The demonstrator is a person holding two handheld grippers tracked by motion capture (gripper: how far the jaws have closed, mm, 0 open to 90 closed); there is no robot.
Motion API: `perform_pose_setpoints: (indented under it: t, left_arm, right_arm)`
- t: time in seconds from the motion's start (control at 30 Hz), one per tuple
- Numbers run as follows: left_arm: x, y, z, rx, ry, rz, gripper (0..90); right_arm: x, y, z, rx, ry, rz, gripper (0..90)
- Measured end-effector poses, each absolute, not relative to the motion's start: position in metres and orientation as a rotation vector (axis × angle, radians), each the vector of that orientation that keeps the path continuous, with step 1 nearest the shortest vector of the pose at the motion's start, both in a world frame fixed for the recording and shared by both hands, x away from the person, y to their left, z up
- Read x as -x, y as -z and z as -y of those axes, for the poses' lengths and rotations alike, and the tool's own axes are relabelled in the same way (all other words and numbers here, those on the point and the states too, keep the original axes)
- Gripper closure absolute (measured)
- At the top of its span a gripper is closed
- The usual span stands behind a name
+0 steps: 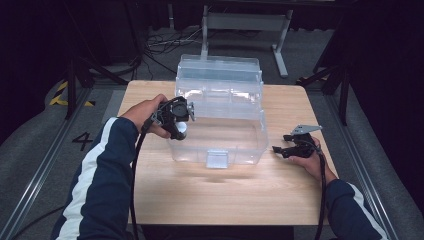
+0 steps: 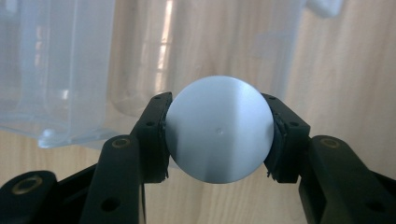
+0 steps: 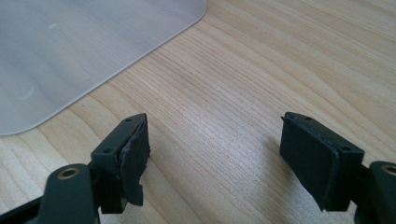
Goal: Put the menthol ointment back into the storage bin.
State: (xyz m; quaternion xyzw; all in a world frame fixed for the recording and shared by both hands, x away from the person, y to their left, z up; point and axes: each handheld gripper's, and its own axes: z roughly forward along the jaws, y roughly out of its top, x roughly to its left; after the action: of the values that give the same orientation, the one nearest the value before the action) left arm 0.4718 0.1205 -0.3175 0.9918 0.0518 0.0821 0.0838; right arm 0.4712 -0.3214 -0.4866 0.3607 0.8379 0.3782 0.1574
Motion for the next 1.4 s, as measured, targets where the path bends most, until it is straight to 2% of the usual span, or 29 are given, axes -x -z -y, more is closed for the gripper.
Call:
perform_pose_setpoints:
  t: [0.27, 0.43, 0.7, 0.87, 1.4]
  left_arm:
    - [-0.486, 0.333, -0.120, -2.951, -0.223, -0.153, 50.5]
    - [-0.491, 0.348, -0.116, -2.984, -0.273, -0.129, 50.5]
    - [-0.501, 0.364, -0.122, -2.959, -0.206, -0.161, 50.5]
    - [-0.500, 0.374, -0.122, -2.999, -0.210, -0.155, 50.5]
    - [-0.498, 0.385, -0.123, -2.987, -0.137, -0.159, 50.4]
  right_arm:
    - [-0.471, 0.487, 0.321, -1.032, -1.082, -2.396, 24.4]
    - [-0.471, 0.487, 0.321, -1.032, -1.082, -2.397, 24.4]
    - [-0.471, 0.487, 0.321, -1.035, -1.081, -2.395, 24.5]
    - [-0.471, 0.487, 0.321, -1.035, -1.081, -2.395, 24.5]
    - [-0.471, 0.487, 0.321, -1.038, -1.079, -2.391, 24.4]
